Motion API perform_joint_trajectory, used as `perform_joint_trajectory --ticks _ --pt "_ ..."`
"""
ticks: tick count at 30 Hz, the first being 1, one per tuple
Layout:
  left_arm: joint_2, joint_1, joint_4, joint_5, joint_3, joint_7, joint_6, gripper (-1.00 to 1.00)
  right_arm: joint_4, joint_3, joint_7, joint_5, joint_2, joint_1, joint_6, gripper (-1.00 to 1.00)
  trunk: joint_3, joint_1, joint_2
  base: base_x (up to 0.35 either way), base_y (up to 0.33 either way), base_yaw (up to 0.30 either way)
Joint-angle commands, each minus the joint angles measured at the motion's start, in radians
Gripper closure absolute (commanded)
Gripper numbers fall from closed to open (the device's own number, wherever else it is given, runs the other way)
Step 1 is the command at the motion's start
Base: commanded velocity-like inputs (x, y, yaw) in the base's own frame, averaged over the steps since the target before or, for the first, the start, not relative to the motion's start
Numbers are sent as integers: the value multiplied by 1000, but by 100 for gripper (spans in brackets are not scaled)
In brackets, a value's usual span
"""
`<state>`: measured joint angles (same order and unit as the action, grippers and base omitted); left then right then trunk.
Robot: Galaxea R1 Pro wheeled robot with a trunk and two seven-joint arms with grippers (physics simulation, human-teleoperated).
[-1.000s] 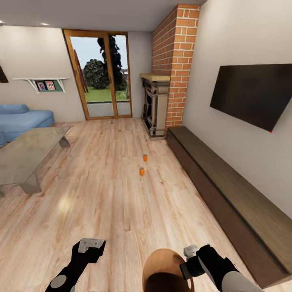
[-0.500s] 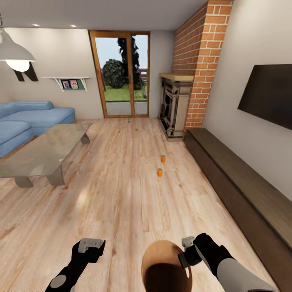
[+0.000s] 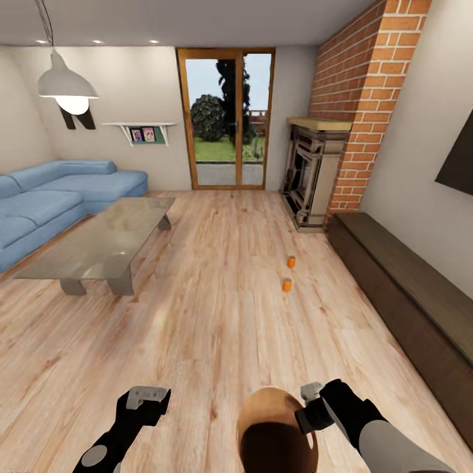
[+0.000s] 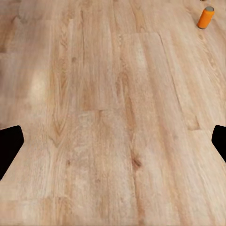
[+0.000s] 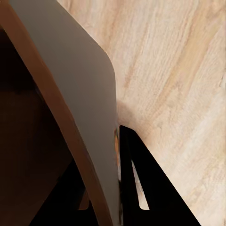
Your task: Put the three can of soda from the living room inside the tash can in the kitchen.
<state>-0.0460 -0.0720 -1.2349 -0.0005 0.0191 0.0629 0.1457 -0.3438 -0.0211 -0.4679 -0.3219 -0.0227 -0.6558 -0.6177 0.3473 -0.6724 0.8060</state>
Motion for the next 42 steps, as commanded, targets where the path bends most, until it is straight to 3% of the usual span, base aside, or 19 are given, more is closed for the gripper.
perform_joint_trajectory --ticks 1,3,7,13,28,42 --pt "0 0 0 0 0 0 0 -100 1 0 -7 15 -3 0 -4 100 0 0 0 182 294 171" --pt "0 0 0 0 0 0 -1 -100 1 0 -6 15 -8 1 -2 100 0 0 0 186 293 159" --pt "0 0 0 0 1 0 -2 -100 5 2 -12 18 -21 6 84 100 0 0 0 222 265 139" --pt "0 0 0 0 1 -1 -4 -100 15 3 -14 22 -30 10 149 100 0 0 0 259 233 91" --pt "0 0 0 -1 1 -2 -5 -100 17 2 -9 18 -28 15 152 100 1 0 0 270 223 12" --pt "0 0 0 0 1 -1 -5 -100 19 0 -8 17 -24 16 150 100 16 0 0 269 222 146"
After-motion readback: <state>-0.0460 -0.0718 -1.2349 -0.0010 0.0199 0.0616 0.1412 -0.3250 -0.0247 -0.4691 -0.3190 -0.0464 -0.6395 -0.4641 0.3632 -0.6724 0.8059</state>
